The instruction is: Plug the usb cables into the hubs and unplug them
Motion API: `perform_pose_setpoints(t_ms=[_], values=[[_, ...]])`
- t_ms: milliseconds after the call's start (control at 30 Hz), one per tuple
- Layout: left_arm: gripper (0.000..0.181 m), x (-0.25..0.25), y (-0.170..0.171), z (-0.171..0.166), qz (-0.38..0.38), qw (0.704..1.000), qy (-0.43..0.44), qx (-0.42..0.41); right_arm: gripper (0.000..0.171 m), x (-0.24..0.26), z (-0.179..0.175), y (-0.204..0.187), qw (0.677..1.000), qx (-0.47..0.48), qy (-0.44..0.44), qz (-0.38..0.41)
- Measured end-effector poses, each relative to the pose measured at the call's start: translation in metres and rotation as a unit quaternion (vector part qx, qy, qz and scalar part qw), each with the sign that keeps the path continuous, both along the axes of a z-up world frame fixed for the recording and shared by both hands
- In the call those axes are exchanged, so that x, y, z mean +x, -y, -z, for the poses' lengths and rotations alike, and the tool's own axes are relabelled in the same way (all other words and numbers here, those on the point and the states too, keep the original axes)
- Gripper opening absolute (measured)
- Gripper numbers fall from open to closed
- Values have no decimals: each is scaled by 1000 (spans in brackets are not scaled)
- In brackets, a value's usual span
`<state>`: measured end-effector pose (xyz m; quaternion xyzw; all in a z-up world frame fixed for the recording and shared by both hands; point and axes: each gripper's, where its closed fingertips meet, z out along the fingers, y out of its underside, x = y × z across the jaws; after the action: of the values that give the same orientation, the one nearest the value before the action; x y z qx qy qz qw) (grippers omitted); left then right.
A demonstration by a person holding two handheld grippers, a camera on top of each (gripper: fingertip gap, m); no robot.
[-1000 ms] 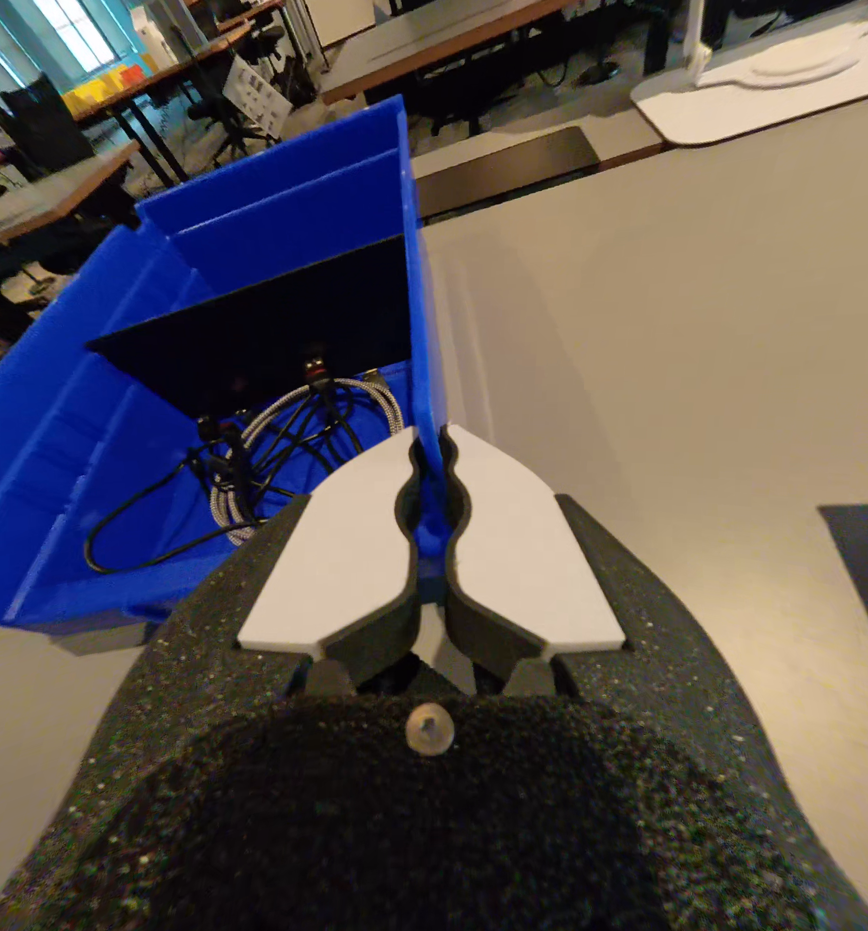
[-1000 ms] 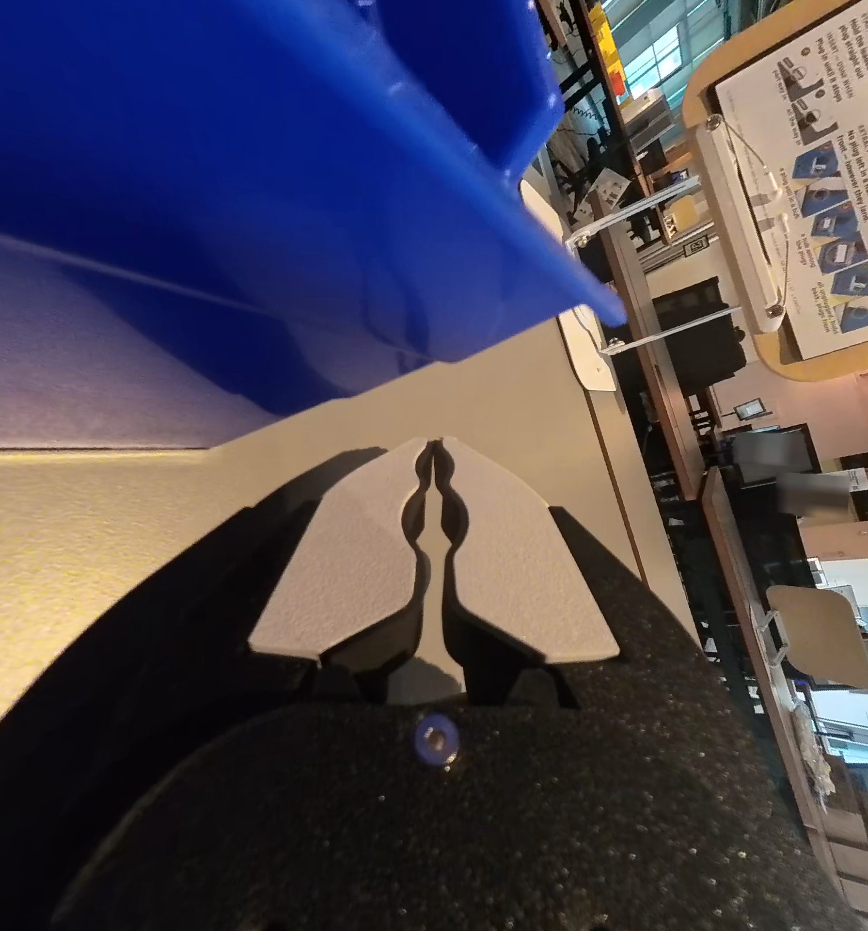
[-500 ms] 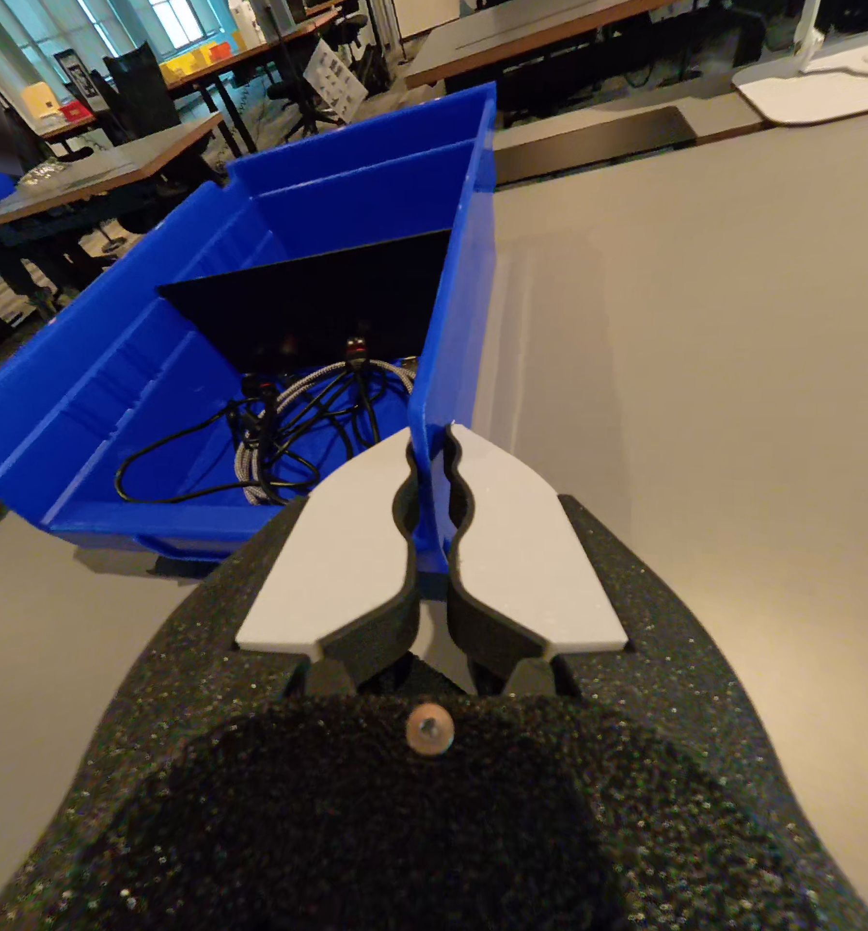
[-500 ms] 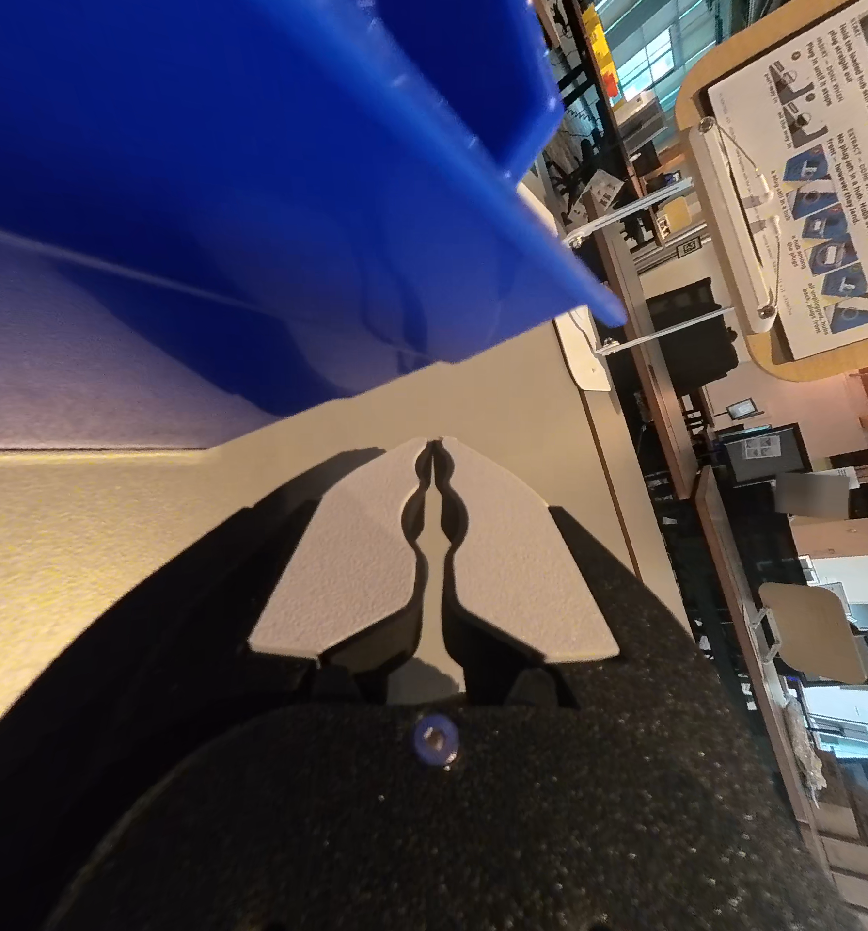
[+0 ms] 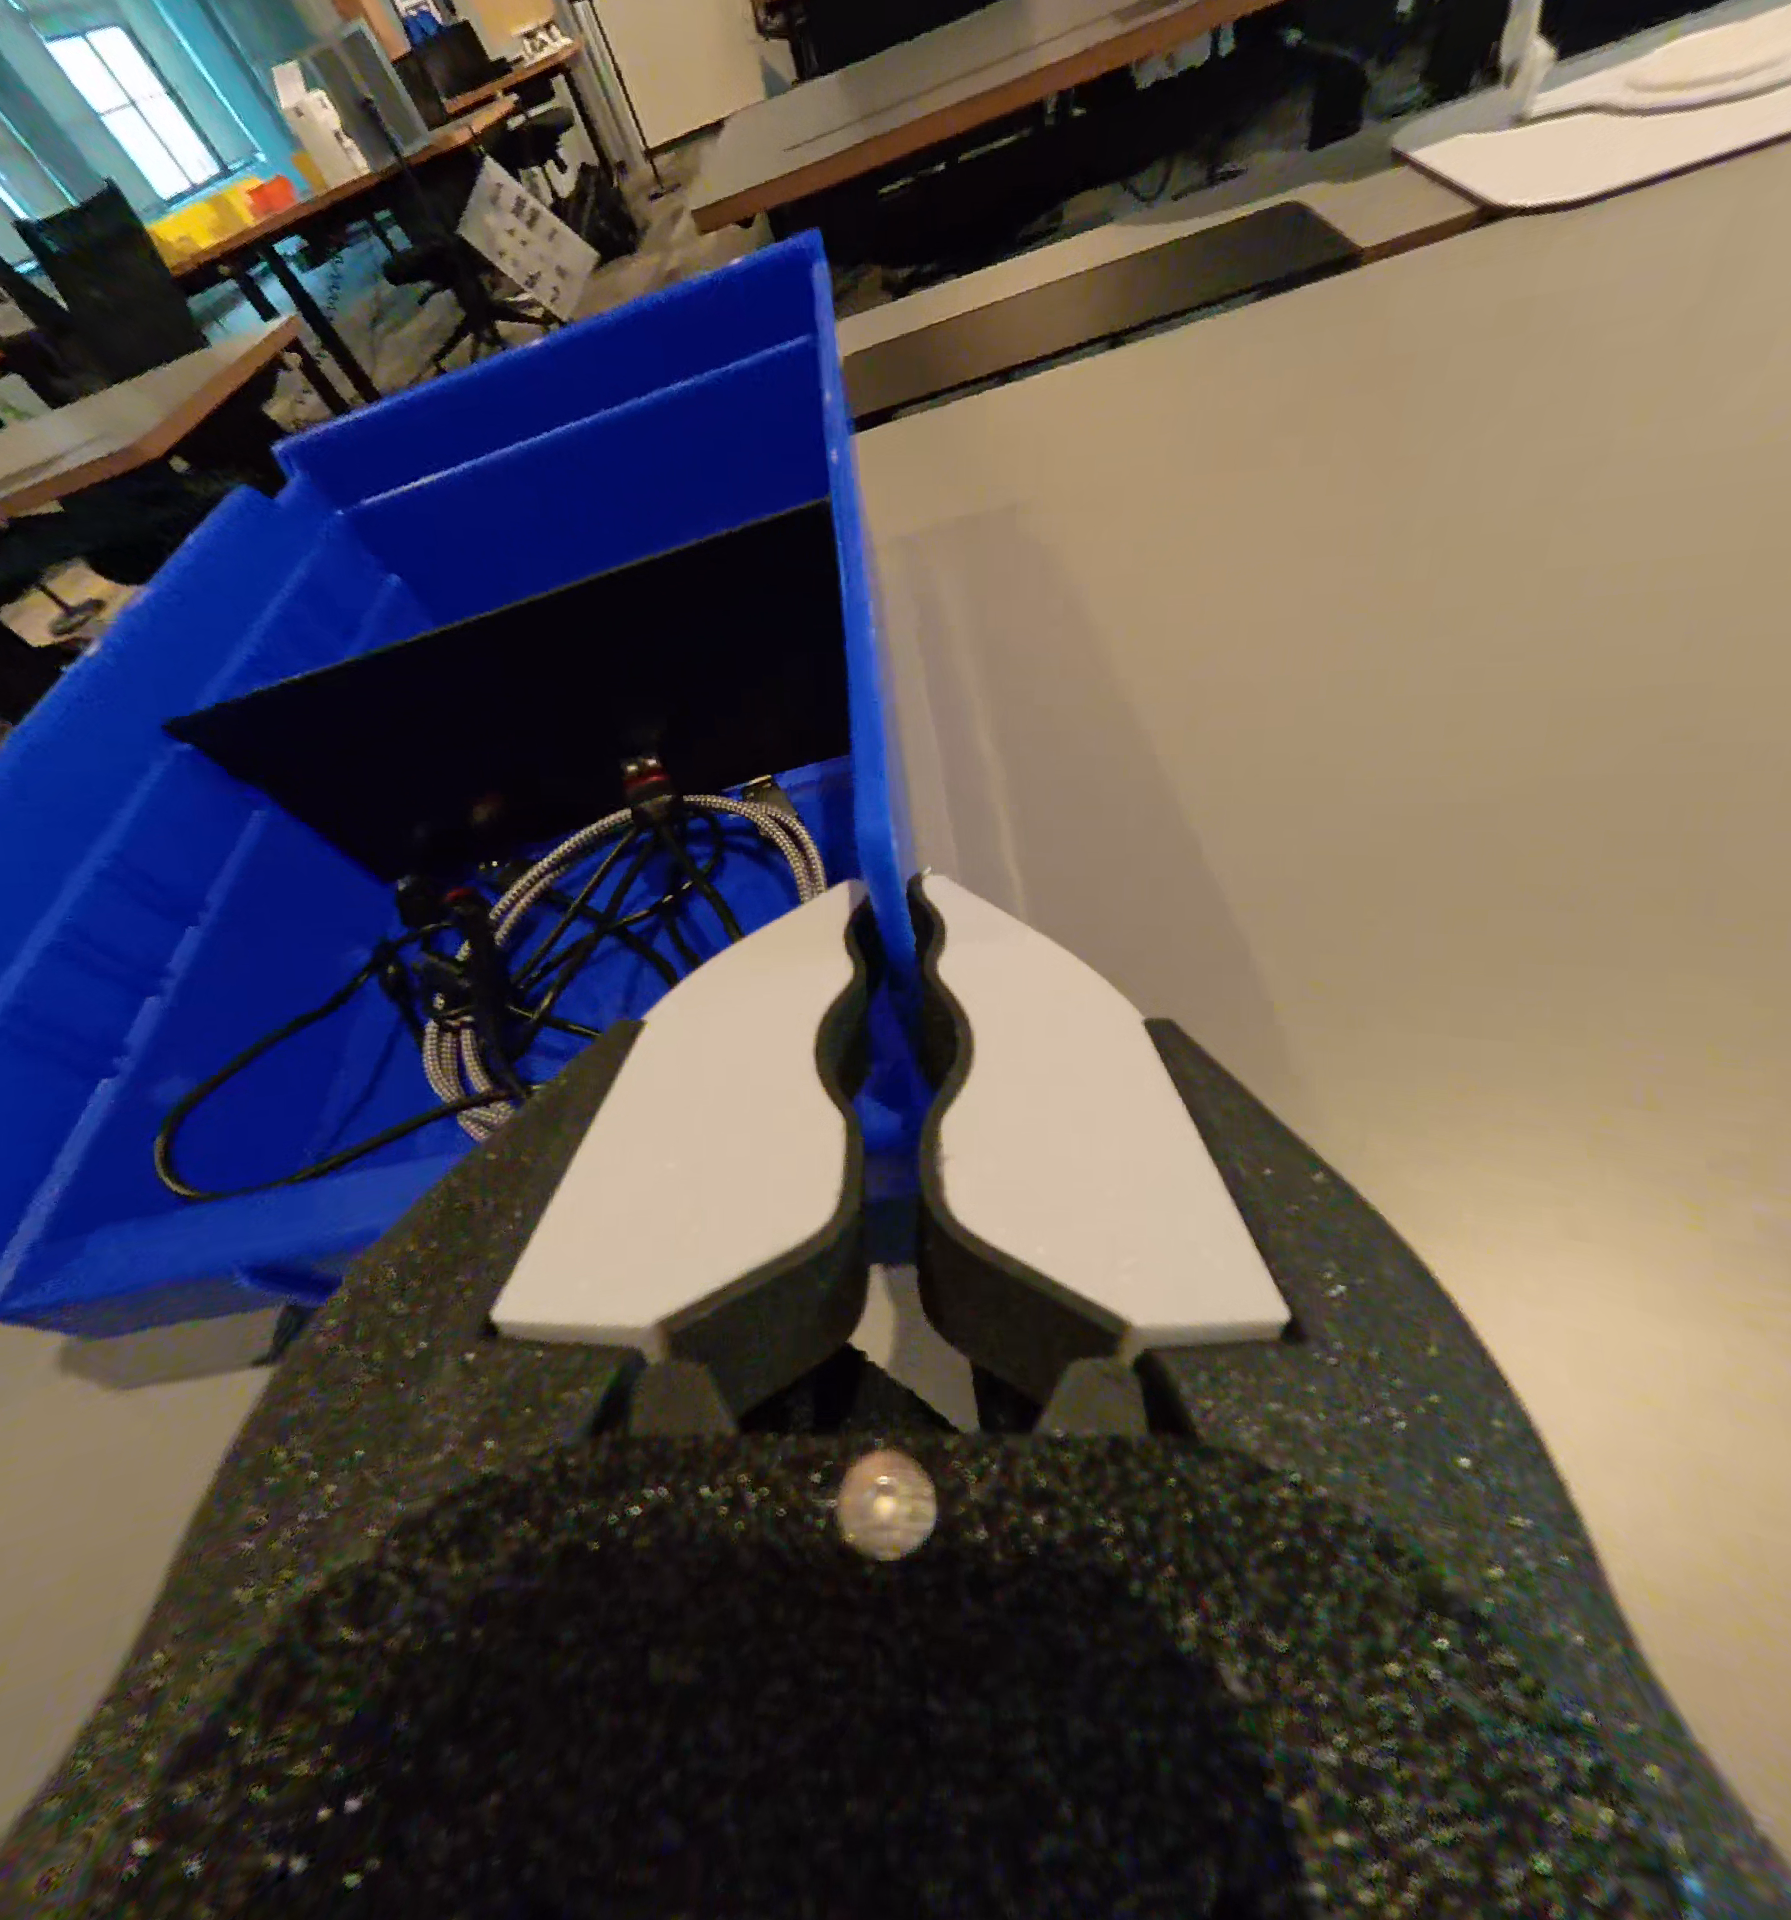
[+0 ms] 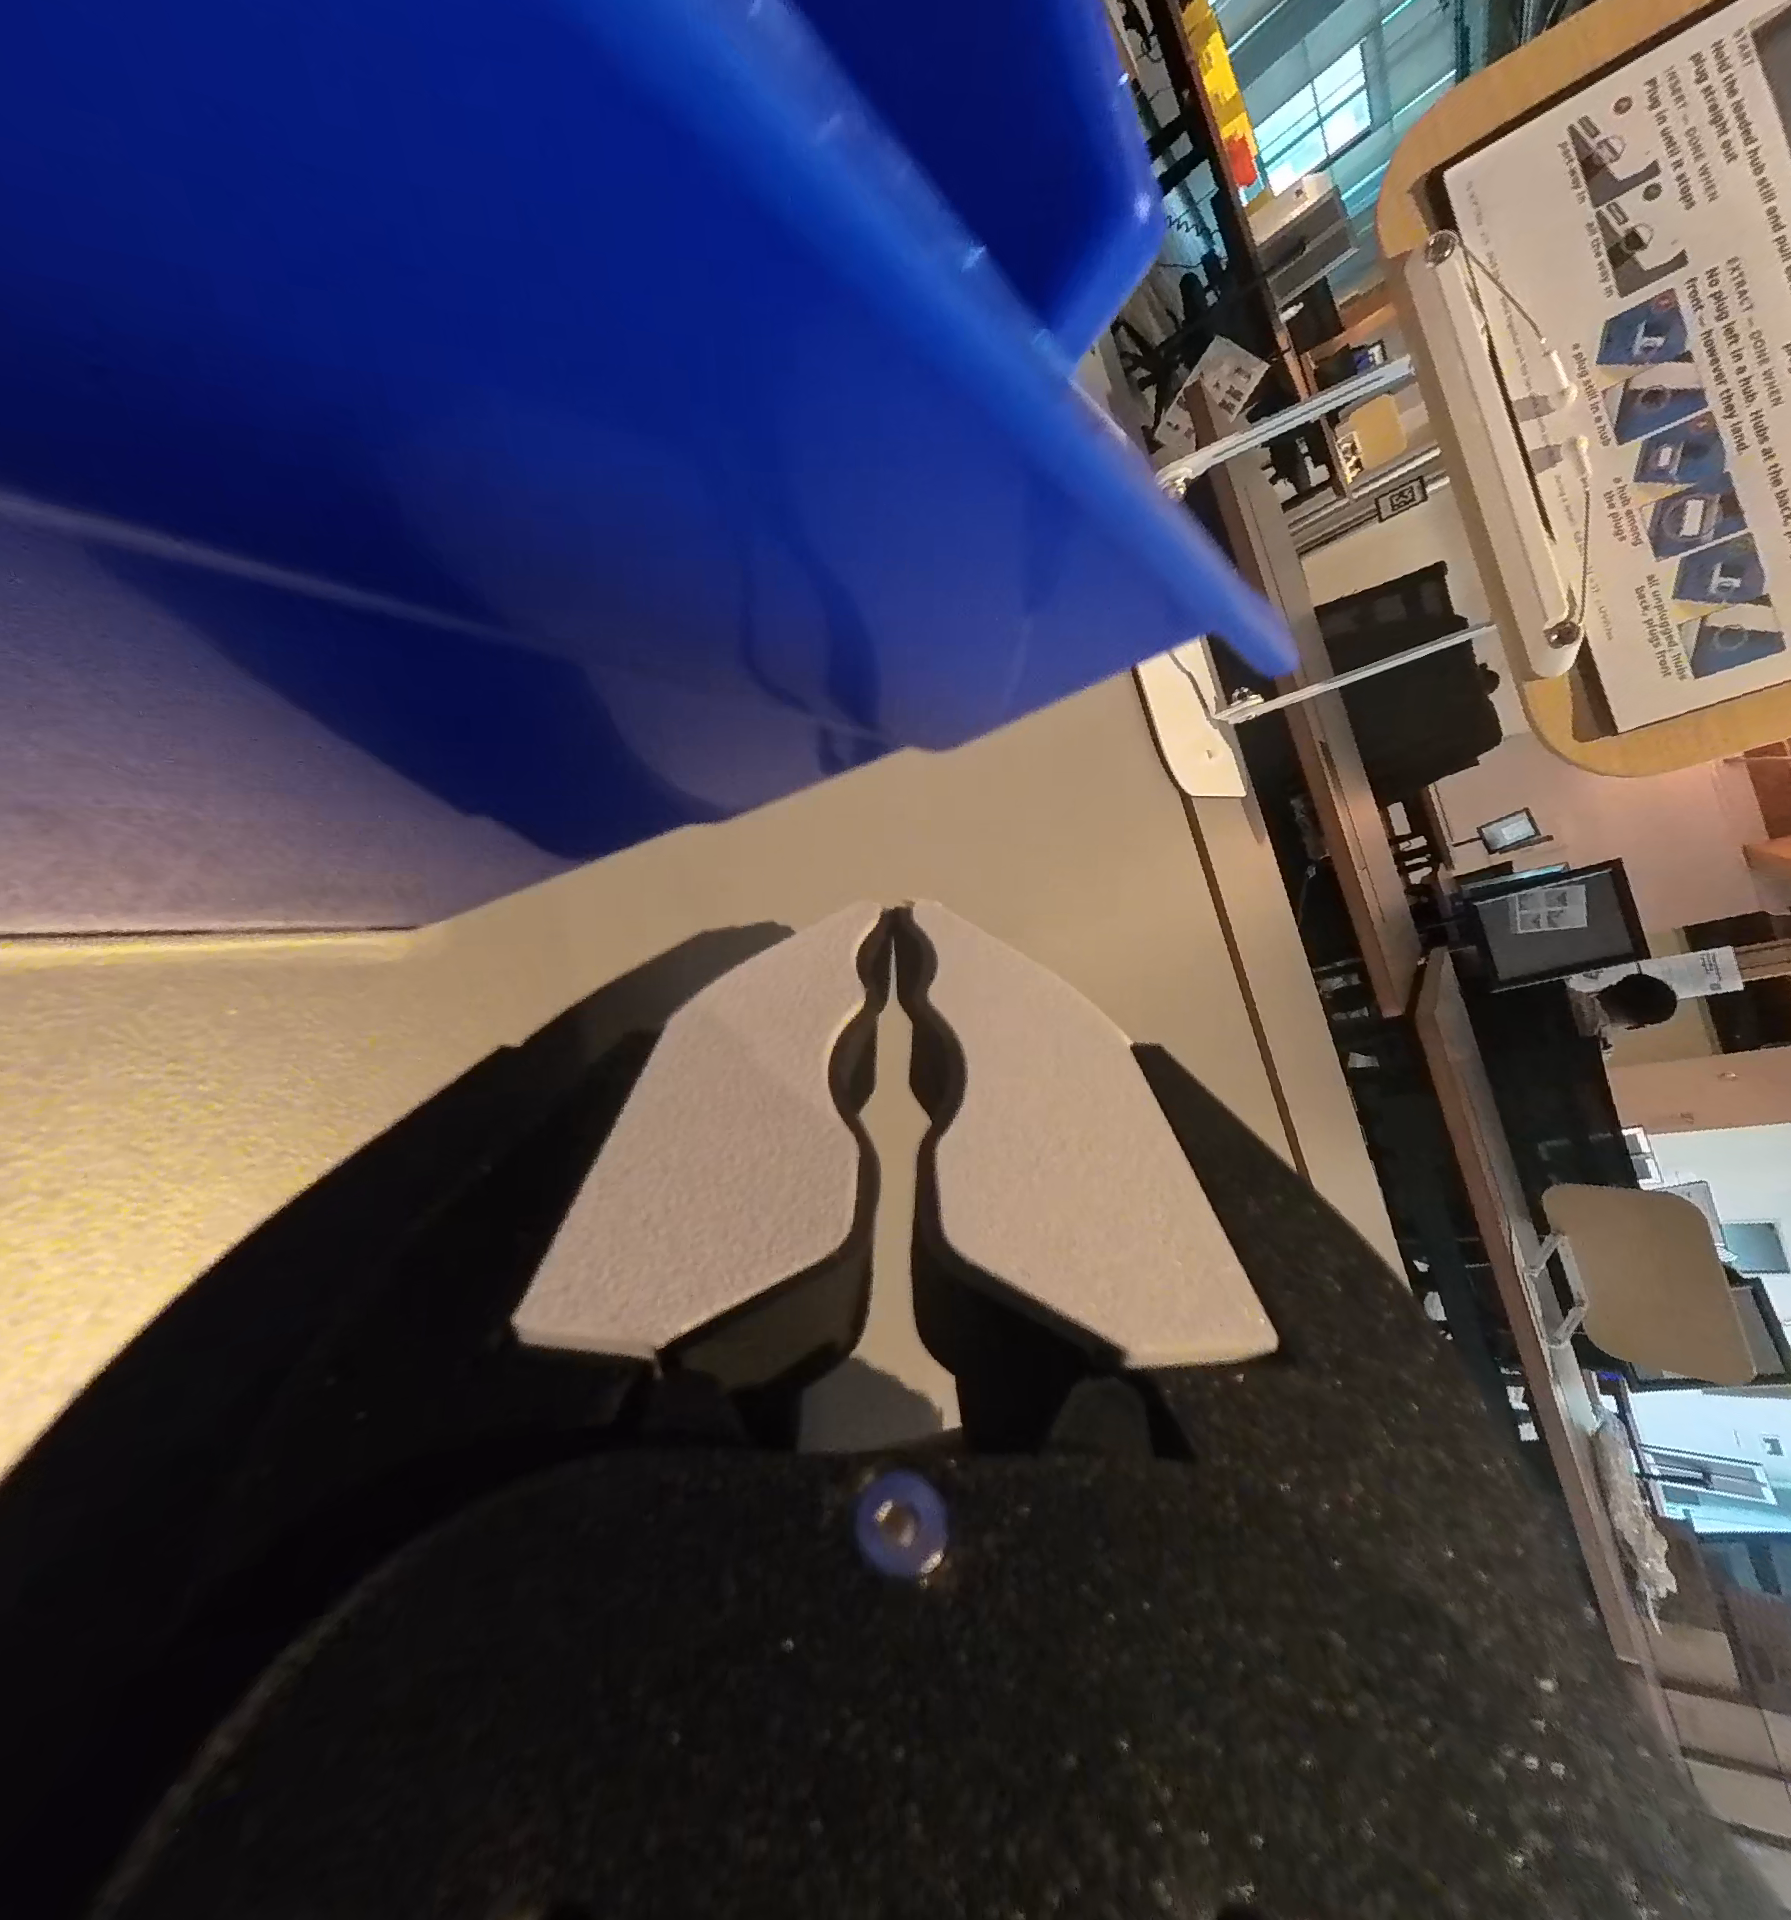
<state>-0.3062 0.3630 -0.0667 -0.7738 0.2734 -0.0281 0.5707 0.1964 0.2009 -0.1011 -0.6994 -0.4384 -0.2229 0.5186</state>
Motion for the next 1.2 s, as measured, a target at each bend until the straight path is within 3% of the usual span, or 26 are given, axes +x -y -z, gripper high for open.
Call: perform_pose_setpoints(t_ms=[400, 1033, 1200], values=[[5, -14, -29, 0, 18, 1000, -10, 14, 0, 2, -1, 1, 1000, 2, 0, 10], [6, -20, -35, -1, 24, 999, -23, 24, 0, 2, -1, 1, 1000, 3, 1, 10], [35, -22, -20, 1, -26, 997, -63, 39, 1, 6, -1, 2, 1000, 1, -1, 18]])
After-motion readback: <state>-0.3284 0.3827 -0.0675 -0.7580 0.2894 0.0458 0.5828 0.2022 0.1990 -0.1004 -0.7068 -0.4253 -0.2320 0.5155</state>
